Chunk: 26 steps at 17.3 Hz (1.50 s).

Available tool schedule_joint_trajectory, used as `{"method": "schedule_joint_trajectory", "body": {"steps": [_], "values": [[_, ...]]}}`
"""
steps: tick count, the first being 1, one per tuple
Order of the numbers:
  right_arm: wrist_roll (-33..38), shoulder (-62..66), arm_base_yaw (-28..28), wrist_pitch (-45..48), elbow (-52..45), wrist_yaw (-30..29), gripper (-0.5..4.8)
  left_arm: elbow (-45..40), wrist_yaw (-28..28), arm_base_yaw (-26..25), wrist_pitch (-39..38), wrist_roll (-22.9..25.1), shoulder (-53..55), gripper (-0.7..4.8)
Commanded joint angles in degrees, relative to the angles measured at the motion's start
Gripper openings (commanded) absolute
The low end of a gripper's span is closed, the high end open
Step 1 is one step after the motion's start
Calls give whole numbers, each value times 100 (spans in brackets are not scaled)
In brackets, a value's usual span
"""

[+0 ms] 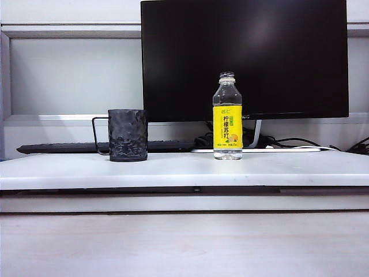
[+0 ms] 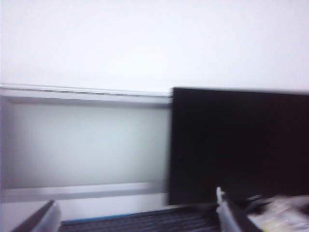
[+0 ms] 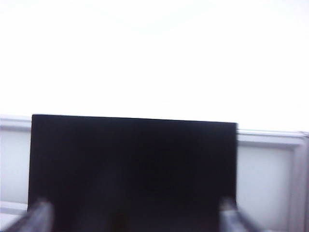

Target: Carefully pick up the bottle and pour some water from the bottle into the cup.

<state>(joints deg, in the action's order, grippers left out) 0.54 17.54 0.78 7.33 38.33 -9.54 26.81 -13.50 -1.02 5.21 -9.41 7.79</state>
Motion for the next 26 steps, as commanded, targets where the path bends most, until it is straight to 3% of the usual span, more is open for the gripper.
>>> {"method": "schedule_joint_trajectory", "body": {"steps": [1, 4, 8, 11, 13, 14, 19, 22, 26], "values": [[-9, 1318, 0, 695, 695, -664, 479, 649, -730, -7, 890, -625, 1132, 479], [48, 2516, 0, 713, 1322, -1945, 479, 1141, -1462, 146, 925, -796, 2264, 479], [118, 4111, -199, 612, 2076, -2430, 479, 1327, -1565, 918, 1259, -680, 3541, 479], [66, 5010, -920, 645, 2286, -2124, 479, 1325, -1331, 1349, 1257, -424, 4454, 479], [-413, 5626, -1403, 391, 2284, -1947, 479, 1322, -817, 1635, 1311, -291, 5171, 479], [-636, 5845, -1587, 240, 2284, -1692, 479, 1322, -822, 1633, 1329, -155, 5401, 479], [-953, 6741, -1773, 140, 2282, -1191, 479, 1322, -767, 1832, 1298, -2, 6260, 479], [-984, 7073, -1794, 149, 2282, -1003, 479, 1322, -466, 1851, 1449, 341, 6264, 479], [-986, 7407, -1812, 295, 2280, -841, 479, 1322, -470, 1851, 1473, 341, 6269, 479]]}}
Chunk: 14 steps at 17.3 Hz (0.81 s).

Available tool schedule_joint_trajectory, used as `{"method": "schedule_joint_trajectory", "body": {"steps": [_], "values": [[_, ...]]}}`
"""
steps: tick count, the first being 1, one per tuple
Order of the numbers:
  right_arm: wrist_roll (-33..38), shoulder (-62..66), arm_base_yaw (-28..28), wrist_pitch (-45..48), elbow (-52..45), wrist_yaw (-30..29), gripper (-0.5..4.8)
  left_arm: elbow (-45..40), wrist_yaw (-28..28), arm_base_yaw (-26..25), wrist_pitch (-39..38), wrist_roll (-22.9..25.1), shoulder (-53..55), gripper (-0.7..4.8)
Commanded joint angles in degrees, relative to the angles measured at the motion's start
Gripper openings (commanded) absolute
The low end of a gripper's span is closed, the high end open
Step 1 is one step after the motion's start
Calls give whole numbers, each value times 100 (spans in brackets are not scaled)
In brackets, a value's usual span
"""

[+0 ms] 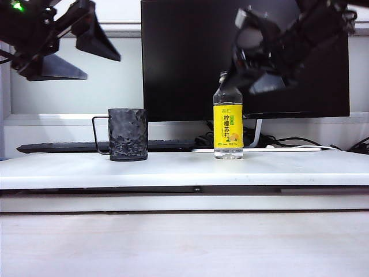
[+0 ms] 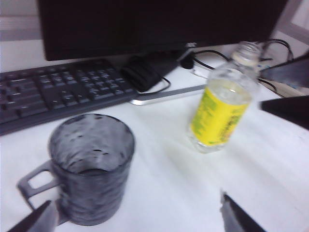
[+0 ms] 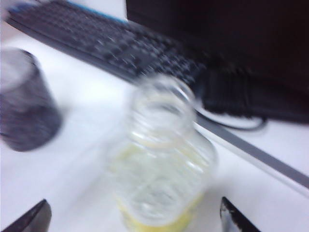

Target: Carefully pick up the bottle and pour some water from the bottle into the cup.

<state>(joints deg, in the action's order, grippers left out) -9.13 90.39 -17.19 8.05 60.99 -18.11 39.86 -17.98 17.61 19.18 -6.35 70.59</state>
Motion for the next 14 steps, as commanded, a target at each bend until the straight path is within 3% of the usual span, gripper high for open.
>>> {"method": "schedule_joint_trajectory", "body": {"steps": [1, 14], "values": [[-17, 234, -15, 291, 15, 17, 479, 17, -26, -11, 63, 33, -11, 479], [11, 946, -15, 1340, 20, 28, 479, 15, -155, -11, -413, 37, -11, 479]]}}
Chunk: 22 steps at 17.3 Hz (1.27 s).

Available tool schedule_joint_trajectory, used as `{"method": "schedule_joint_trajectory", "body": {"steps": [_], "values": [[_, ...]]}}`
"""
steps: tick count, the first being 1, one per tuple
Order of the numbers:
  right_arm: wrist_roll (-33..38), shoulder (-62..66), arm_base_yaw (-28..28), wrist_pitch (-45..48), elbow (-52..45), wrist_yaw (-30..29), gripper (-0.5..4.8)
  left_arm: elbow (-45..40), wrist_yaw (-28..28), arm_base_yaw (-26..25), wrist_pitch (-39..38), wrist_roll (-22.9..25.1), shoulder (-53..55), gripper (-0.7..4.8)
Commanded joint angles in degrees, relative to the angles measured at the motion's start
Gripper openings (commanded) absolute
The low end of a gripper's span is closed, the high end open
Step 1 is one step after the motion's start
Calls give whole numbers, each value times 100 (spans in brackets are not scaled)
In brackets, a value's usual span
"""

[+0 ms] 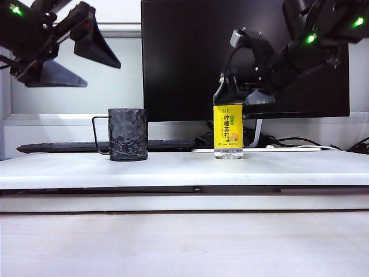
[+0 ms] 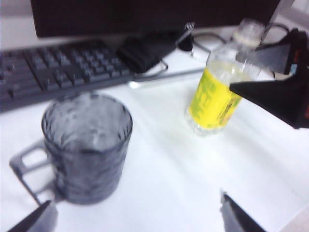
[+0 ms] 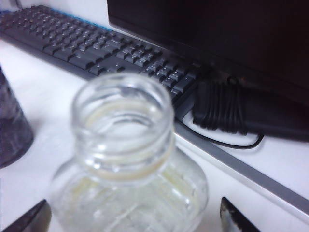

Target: Carefully pick up the bottle and pour some water from the bottle into the cup.

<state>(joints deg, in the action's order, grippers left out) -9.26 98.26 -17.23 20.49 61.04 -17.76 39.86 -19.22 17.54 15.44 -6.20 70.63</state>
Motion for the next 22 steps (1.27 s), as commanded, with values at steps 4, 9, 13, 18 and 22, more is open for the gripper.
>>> {"method": "schedule_joint_trajectory", "body": {"steps": [4, 9, 13, 18, 22], "values": [[24, 448, -17, 452, 15, -24, 479, 15, -33, -4, -37, 22, -15, 479], [26, 542, -22, 671, 15, -33, 479, 15, -28, -4, -125, 24, -15, 479], [28, 542, -42, 654, 15, -44, 244, 15, -26, -4, -142, 24, -15, 479], [28, 542, -44, 664, 15, -190, 198, 15, -28, -4, -164, 22, -15, 479], [55, 468, -46, 682, 15, -398, 197, 15, -26, -4, -162, 22, -15, 479]]}}
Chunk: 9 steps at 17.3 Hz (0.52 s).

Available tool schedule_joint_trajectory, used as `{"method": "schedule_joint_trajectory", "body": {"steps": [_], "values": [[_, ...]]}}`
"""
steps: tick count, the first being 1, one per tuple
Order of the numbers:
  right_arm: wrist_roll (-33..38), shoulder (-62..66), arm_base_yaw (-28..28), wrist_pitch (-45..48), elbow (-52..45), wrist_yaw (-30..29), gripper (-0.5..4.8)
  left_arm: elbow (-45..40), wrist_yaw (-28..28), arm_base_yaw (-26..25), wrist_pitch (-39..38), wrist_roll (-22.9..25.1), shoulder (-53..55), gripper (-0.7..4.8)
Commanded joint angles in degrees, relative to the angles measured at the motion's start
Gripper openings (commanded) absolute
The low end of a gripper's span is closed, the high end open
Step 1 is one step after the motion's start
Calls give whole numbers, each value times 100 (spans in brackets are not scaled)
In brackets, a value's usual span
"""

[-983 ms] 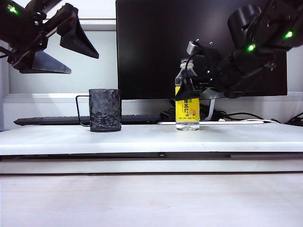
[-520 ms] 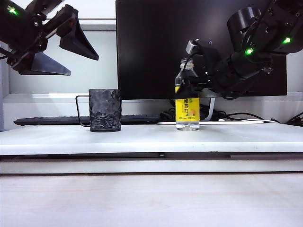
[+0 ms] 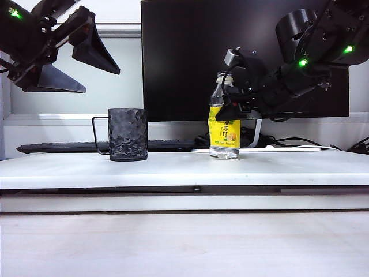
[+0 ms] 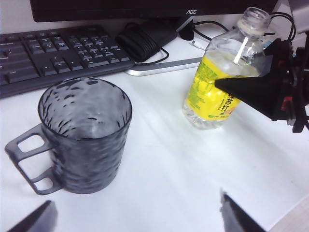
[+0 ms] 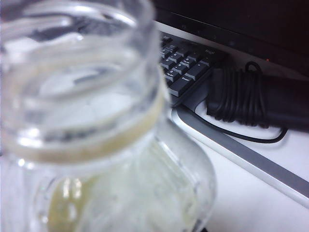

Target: Carefully pick up the bottle and pour some water from the bottle into the cup.

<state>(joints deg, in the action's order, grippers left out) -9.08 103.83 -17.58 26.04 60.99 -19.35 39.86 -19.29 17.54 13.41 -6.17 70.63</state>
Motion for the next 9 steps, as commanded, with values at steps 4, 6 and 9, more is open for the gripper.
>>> {"method": "schedule_joint_trajectory", "body": {"steps": [4, 6, 9], "values": [[68, -393, -87, 129, 20, -391, 197, 15, -20, -4, 42, 20, -15, 479], [-15, -570, -197, 116, 46, -328, 197, 15, 4, -4, 42, 22, -15, 479], [-221, -719, -413, -31, 262, -4, 198, 15, 13, -4, 48, 24, -15, 479]]}}
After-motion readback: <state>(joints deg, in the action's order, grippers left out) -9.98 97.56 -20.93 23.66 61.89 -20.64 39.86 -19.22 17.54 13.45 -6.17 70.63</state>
